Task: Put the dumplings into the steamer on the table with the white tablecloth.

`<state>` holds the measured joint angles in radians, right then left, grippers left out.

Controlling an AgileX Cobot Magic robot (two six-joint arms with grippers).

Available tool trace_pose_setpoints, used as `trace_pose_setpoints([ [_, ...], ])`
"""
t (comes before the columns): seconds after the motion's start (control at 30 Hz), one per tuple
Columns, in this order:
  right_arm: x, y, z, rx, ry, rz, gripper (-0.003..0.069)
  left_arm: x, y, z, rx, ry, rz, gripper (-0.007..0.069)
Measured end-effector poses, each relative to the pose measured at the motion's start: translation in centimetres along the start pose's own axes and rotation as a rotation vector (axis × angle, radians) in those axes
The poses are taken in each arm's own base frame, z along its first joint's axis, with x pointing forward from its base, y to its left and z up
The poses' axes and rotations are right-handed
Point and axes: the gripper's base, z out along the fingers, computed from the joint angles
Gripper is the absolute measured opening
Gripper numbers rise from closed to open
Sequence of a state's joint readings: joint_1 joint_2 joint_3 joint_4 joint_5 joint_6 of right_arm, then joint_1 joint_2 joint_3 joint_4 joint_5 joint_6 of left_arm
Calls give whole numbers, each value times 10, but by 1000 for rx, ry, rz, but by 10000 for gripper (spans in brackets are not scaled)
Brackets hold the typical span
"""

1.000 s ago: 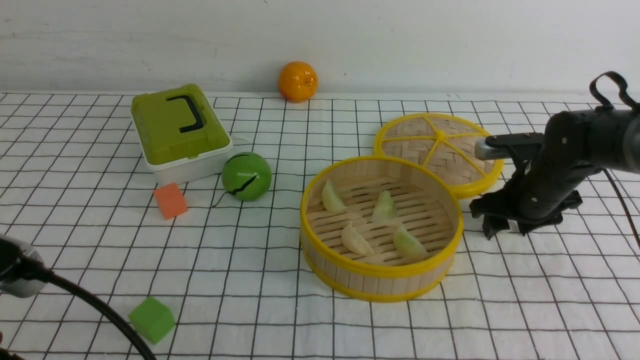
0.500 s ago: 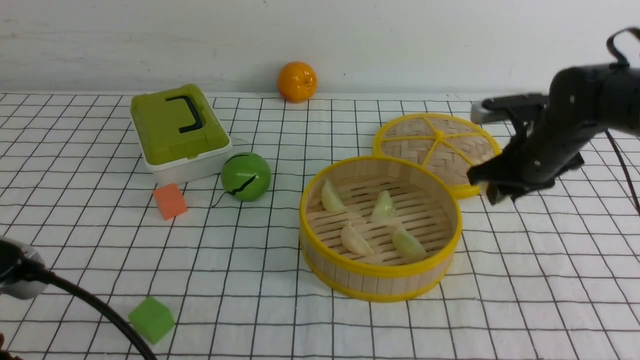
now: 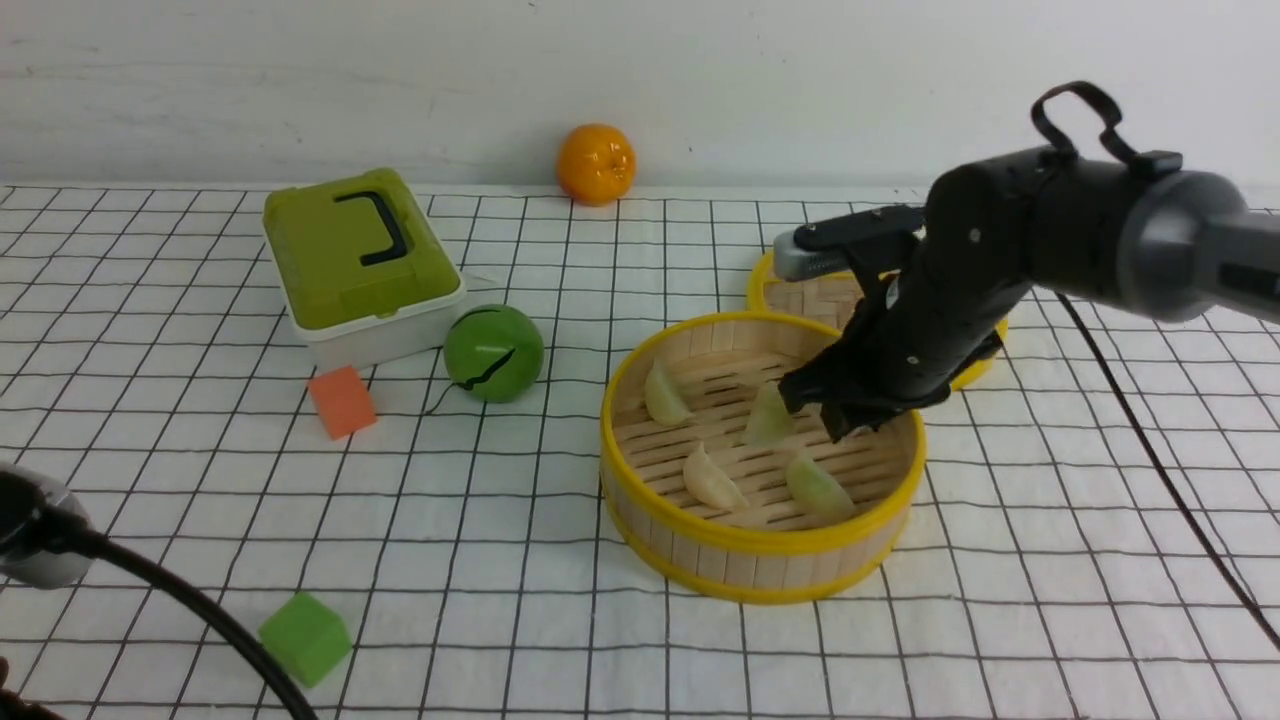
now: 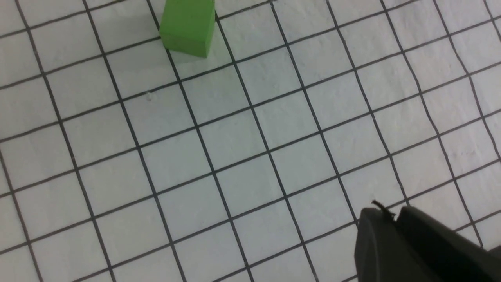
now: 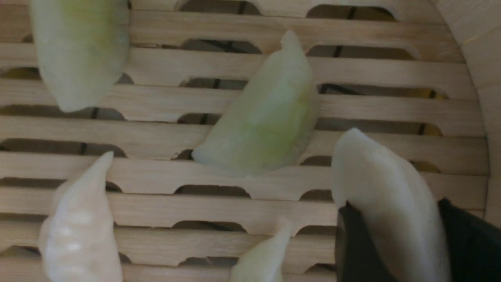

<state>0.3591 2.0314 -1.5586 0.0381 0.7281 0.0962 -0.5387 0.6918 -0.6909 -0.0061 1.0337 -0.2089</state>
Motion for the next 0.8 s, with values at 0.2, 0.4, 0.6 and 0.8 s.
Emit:
trace_pose_setpoints([
  [0.2, -7, 5, -34, -40, -63, 11, 407, 29, 7, -11, 36, -165, -64, 58],
  [0.4, -3, 8, -112, -72, -207, -42, 429, 50, 12, -37, 85, -407, -75, 62],
  [0.6, 24, 6, -160, -88, -332, -49, 375, 65, 18, -49, 102, -628, -57, 67],
  [0.8, 68, 2, -198, -110, -493, -49, 223, 69, 21, -47, 81, -681, -38, 72],
])
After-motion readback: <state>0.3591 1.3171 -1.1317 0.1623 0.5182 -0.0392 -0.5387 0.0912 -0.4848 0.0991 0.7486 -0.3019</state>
